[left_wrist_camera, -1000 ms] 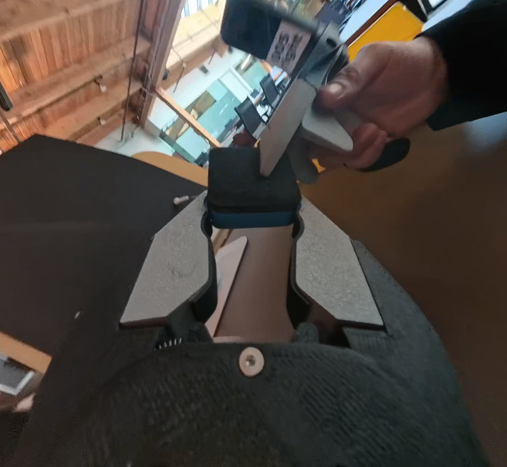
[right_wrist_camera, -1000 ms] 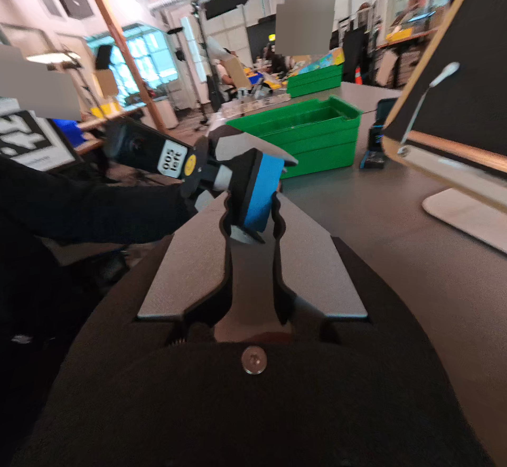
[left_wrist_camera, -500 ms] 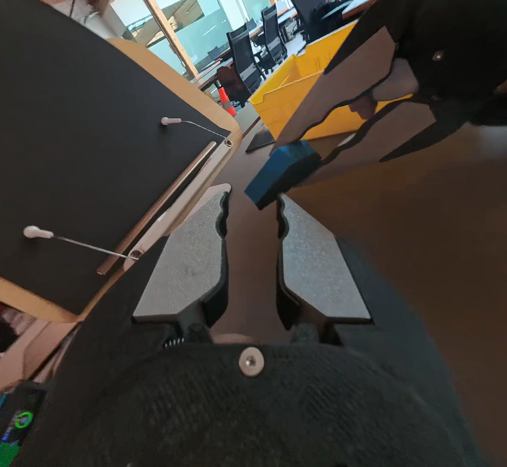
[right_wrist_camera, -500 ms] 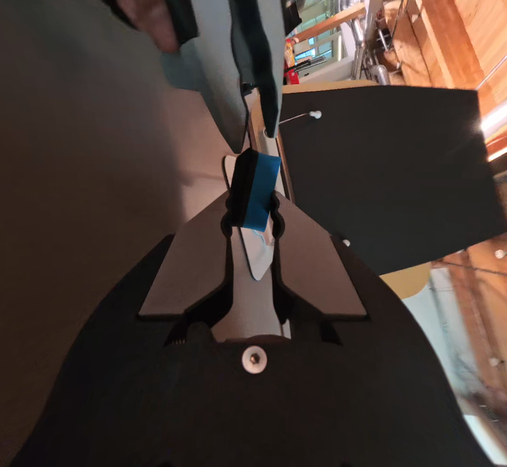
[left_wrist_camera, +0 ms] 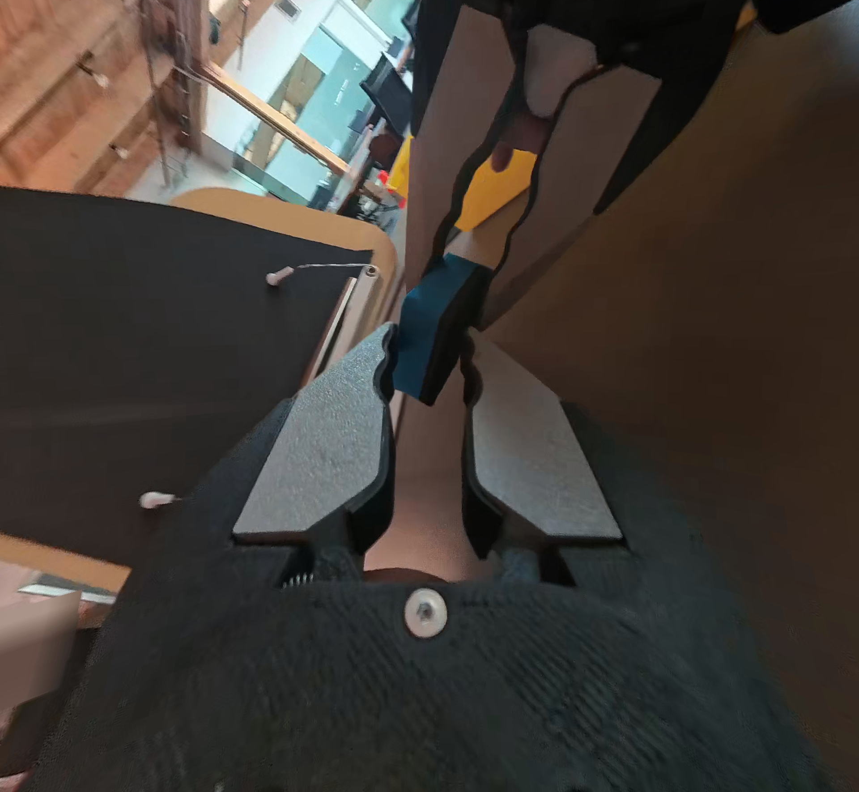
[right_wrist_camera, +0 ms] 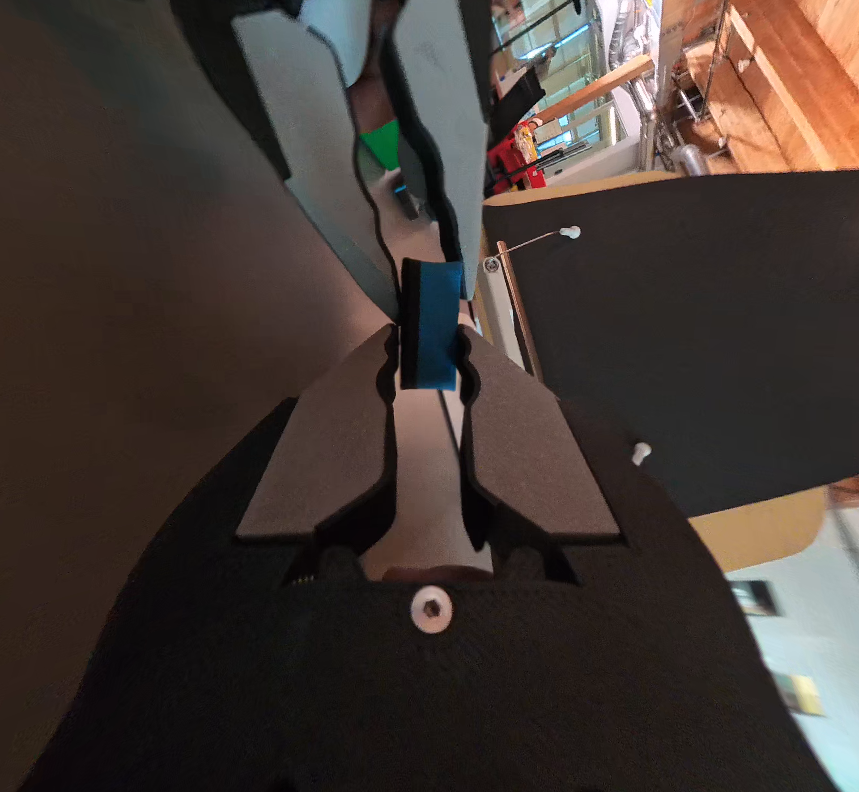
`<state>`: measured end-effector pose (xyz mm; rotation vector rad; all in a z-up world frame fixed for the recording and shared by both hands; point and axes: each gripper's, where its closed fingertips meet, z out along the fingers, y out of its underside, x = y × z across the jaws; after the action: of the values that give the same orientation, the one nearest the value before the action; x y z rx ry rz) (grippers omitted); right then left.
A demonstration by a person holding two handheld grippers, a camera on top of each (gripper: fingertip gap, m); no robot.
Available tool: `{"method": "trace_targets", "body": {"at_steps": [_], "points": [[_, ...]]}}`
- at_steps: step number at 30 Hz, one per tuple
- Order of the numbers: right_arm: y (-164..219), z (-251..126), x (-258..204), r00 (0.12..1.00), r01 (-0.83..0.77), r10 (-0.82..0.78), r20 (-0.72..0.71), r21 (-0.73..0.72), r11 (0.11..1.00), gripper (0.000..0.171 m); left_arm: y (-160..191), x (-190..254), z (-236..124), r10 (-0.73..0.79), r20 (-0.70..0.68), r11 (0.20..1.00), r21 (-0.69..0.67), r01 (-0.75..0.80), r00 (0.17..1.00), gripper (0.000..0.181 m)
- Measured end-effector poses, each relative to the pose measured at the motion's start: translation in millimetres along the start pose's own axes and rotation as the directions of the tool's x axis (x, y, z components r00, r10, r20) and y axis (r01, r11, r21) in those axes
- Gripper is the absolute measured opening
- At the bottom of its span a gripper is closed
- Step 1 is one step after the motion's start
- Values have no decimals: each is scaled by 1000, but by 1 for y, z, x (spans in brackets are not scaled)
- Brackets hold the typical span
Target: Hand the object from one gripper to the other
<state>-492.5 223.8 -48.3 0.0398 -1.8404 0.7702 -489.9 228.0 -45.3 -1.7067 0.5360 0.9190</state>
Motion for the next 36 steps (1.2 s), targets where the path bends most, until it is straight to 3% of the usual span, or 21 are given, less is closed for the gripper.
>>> {"method": "trace_targets", "body": {"at_steps": [4, 7, 12, 14, 17, 20, 25, 27, 29, 32, 36], "points": [[-8, -8, 5, 928, -360, 350, 130, 59, 931, 25, 3, -11, -3, 143, 84, 990, -20, -142, 986, 23], [-8, -14, 3, 748, -634, 597, 291, 45, 772, 36, 12, -14, -4, 198, 113, 980, -39, -195, 974, 23], [-4, -20, 24, 478, -869, 806, 350, 52, 492, 51, -3, -27, -11, 309, 236, 950, -39, -309, 921, 23], [-12, -25, 29, 341, -933, 836, 431, 44, 357, 60, -12, -35, -17, 333, 296, 941, -35, -338, 895, 23], [-22, -30, 29, 151, -981, 829, 538, -25, 195, 56, -23, -41, -22, 369, 362, 923, -30, -384, 856, 23], [-31, -36, 27, 36, -989, 789, 614, -92, 117, 47, -34, -37, -22, 417, 387, 897, -27, -442, 823, 23], [-30, -38, 30, -102, -987, 773, 626, -163, 1, 43, -43, -27, -18, 502, 384, 848, -43, -528, 775, 23], [-26, -36, 26, -173, -974, 775, 607, -222, -44, 34, -45, -23, -15, 535, 381, 826, -50, -561, 754, 23], [-27, -35, 19, -198, -964, 768, 610, -265, -39, 37, -46, -18, -12, 557, 367, 812, -56, -580, 745, 23], [-22, -32, 17, -149, -969, 797, 585, -247, 0, 34, -40, -16, -9, 543, 349, 827, -64, -559, 764, 22], [-12, -33, 31, -29, -988, 847, 531, -146, 58, 29, -25, -15, -4, 340, 281, 937, -23, -348, 897, 23]]}}
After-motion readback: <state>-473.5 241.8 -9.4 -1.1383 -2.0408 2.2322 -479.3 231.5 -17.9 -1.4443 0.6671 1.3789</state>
